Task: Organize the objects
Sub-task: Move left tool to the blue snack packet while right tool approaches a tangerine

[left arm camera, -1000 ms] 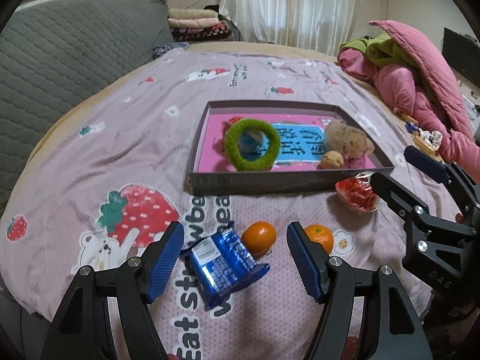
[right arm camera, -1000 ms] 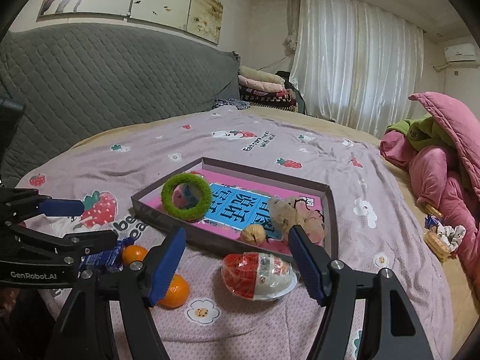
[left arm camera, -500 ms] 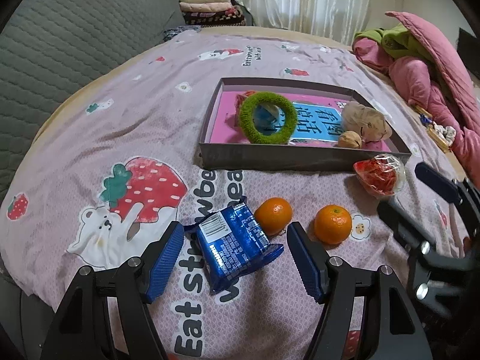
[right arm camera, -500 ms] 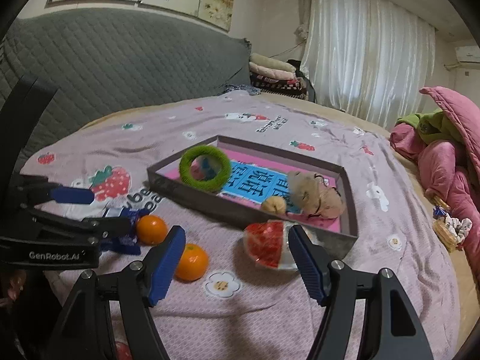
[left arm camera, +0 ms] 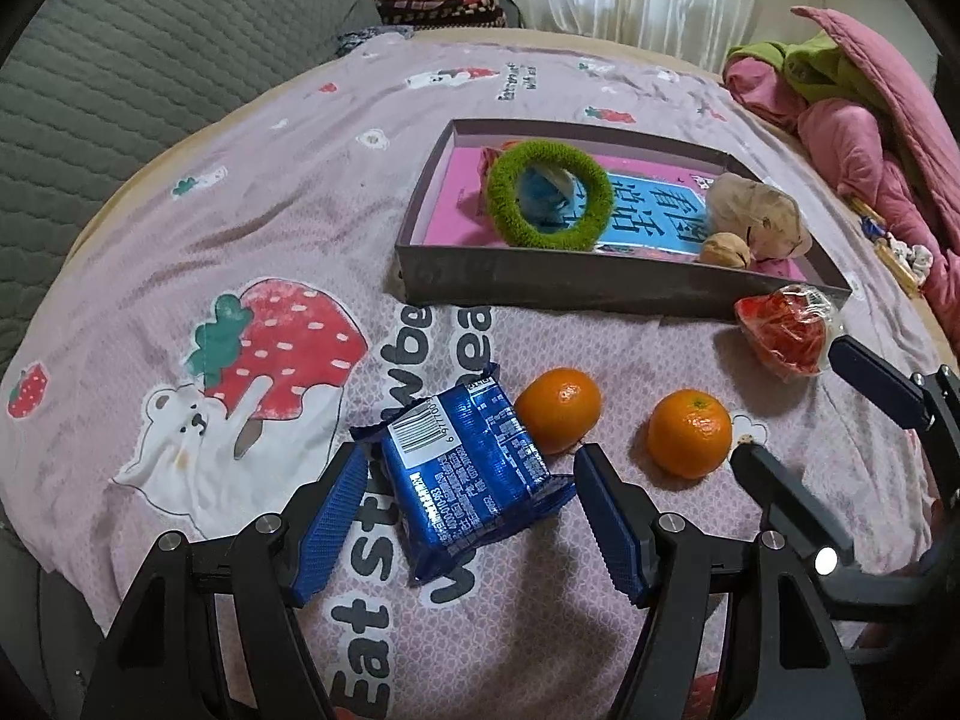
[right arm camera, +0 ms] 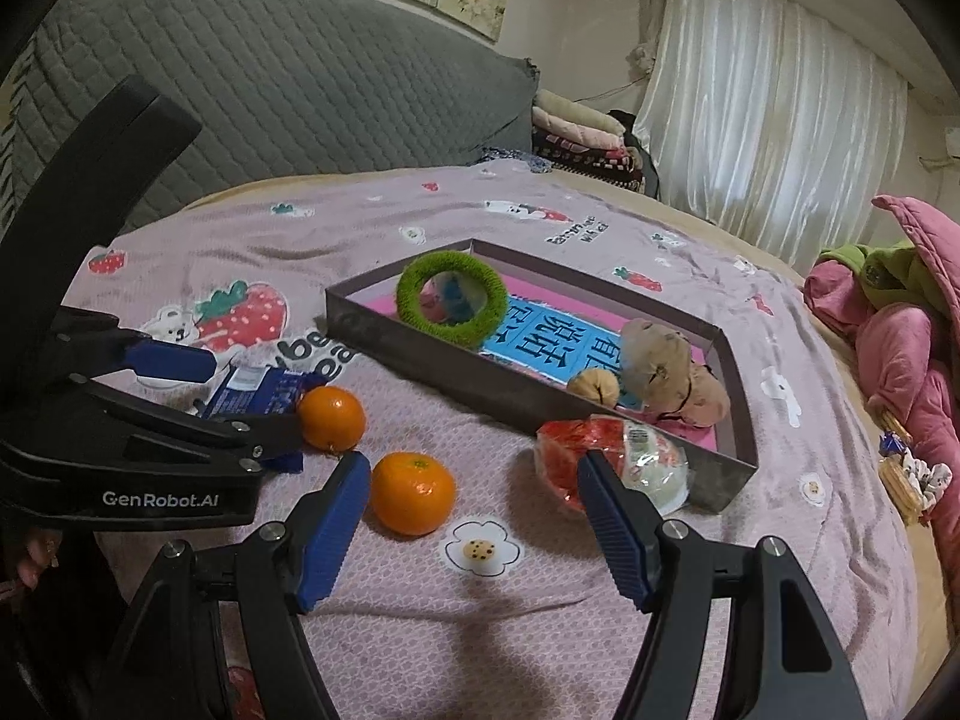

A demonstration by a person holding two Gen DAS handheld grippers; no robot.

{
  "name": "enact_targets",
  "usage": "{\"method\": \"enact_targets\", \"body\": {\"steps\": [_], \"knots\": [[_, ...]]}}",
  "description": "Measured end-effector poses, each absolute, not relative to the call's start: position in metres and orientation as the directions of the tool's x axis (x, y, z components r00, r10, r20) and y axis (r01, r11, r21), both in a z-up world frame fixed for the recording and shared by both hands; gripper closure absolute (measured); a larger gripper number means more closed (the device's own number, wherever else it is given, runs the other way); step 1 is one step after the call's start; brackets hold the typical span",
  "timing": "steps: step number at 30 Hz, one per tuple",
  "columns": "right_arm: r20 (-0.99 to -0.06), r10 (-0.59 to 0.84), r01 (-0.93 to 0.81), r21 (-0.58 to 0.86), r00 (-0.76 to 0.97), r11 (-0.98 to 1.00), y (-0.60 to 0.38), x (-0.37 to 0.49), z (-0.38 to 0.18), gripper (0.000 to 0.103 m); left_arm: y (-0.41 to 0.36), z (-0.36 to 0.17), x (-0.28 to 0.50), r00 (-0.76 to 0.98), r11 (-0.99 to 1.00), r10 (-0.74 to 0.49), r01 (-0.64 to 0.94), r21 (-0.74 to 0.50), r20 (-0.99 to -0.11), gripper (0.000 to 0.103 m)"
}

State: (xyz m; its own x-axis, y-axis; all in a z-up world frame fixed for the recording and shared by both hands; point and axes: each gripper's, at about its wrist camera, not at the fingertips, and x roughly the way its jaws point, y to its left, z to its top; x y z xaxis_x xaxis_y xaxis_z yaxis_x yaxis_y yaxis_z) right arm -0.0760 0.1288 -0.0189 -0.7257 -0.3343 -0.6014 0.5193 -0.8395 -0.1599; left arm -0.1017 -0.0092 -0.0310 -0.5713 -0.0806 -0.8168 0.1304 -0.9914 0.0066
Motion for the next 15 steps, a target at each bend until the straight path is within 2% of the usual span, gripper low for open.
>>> {"method": "enact_targets", "body": {"steps": [15], "knots": [[-0.639,-0.321,0.542,-0.182,-0.699,-0.82,0.118,-0.079,-0.035,0.032,-0.013,-0.039,-0.109,-0.531,-0.983,-0.094,0.182,-0.004,-0.842,0.03]]}}
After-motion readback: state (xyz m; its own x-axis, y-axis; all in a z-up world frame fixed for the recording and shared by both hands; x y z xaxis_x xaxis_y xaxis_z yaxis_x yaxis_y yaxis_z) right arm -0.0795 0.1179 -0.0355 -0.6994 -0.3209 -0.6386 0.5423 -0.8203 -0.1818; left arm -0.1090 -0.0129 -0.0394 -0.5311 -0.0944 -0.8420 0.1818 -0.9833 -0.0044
